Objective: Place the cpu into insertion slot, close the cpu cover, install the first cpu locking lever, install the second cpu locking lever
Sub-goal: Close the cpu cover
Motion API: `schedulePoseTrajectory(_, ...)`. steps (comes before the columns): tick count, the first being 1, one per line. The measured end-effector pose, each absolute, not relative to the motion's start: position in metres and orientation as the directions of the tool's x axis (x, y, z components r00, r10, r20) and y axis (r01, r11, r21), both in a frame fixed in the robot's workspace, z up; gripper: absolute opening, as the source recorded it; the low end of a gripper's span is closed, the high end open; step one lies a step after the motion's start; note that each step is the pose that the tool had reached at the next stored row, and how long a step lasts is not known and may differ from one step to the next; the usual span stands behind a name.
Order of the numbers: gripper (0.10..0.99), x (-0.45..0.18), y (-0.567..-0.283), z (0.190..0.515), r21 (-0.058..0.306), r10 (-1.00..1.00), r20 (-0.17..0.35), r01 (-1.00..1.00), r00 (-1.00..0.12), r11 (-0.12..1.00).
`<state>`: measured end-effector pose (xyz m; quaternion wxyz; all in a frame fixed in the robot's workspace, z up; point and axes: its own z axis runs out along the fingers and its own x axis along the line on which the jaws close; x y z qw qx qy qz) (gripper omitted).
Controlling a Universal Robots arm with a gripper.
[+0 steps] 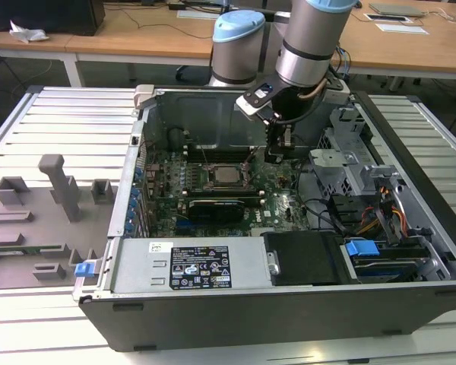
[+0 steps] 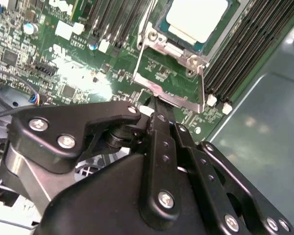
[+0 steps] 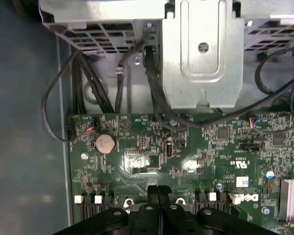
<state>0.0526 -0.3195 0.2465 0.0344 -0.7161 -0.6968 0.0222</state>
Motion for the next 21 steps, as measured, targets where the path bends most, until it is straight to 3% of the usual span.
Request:
schedulePoseTrajectory(18,0.106,0.012,-0.317,0.247,-0.037,0.999,0.017,0.999,0.027,-0.027)
schedulePoseTrajectory(21,0.106,0.004,-0.316,0.246,-0.009,0.999,0.017,1.0,0.027,-0.027)
